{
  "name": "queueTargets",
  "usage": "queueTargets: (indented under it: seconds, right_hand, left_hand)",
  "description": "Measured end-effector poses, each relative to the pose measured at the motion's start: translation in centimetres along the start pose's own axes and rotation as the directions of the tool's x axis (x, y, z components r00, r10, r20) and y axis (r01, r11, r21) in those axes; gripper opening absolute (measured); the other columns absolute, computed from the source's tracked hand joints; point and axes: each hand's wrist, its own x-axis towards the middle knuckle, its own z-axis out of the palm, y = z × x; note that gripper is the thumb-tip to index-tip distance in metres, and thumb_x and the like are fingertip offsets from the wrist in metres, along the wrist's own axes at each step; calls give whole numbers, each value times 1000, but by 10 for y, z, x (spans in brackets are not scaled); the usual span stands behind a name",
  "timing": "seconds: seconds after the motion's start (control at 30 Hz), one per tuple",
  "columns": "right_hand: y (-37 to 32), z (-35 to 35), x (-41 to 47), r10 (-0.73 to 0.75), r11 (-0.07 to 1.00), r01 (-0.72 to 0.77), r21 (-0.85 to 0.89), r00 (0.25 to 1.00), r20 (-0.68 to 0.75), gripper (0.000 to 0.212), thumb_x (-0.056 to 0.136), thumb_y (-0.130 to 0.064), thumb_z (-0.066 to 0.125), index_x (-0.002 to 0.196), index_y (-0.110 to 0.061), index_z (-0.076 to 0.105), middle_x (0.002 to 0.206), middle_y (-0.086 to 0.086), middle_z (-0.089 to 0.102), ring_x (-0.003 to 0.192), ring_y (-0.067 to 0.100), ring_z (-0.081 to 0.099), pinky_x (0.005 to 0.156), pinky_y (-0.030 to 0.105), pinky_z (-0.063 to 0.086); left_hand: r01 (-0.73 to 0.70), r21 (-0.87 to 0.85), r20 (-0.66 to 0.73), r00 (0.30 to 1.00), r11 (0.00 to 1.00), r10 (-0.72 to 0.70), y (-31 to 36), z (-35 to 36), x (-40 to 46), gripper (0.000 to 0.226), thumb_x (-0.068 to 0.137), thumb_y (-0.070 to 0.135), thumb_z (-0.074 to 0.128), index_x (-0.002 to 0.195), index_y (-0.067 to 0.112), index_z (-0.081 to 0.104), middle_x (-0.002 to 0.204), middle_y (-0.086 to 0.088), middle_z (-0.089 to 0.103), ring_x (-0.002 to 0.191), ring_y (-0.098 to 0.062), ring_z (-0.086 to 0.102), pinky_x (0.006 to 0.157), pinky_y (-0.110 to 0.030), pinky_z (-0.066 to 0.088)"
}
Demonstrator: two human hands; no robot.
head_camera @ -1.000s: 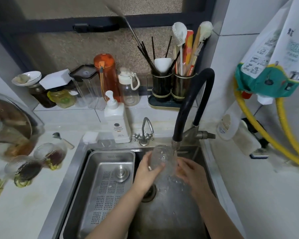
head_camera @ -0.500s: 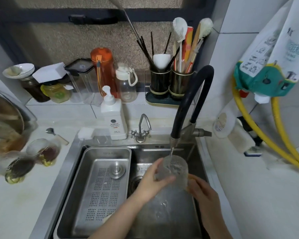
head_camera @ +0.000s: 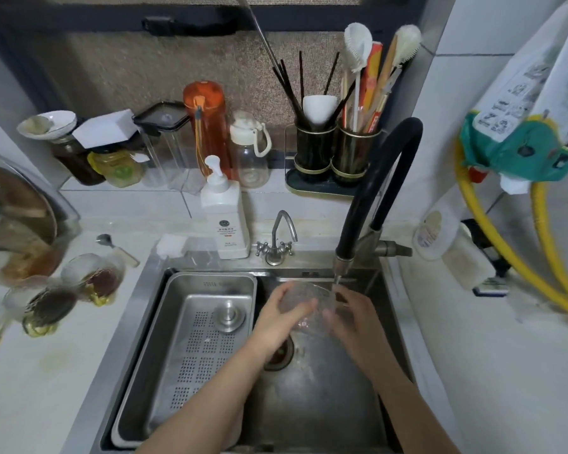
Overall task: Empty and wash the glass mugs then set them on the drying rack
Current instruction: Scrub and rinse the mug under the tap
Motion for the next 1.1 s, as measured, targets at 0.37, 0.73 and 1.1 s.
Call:
queueTargets:
  seconds: [0.37,0.73,1.1]
  right_hand:
    - [13,-24,12,96,956,-133,262,984,149,50,78,-56,65,125,-42,55,120,-12,64,108,5,63,86,27,52]
    - [15,-43,38,161,979,-149,139,984,-81,21,94,-30,55,113,-30,63,99,-15,68,93,3,64,80,18,51]
    - [57,-97,118,230,902,-271,-335,960,-156,56,89,-15,63,140,-6,41,150,25,19,137,39,25,113,42,24]
  left_hand:
    - [-20,160,201,980,987,-13,17,4,21,65,72,39,78,131,36,50,127,15,55,112,-1,53,90,-14,40]
    - [-141,251,22,990,958,140,15,36,26,72,46,63,83,111,37,63,115,-3,58,104,-12,61,97,-33,50]
    - [-81,205,13,997,975,80,16,46,28,59,53,67,80,103,41,65,115,-9,62,105,-19,64,95,-42,52]
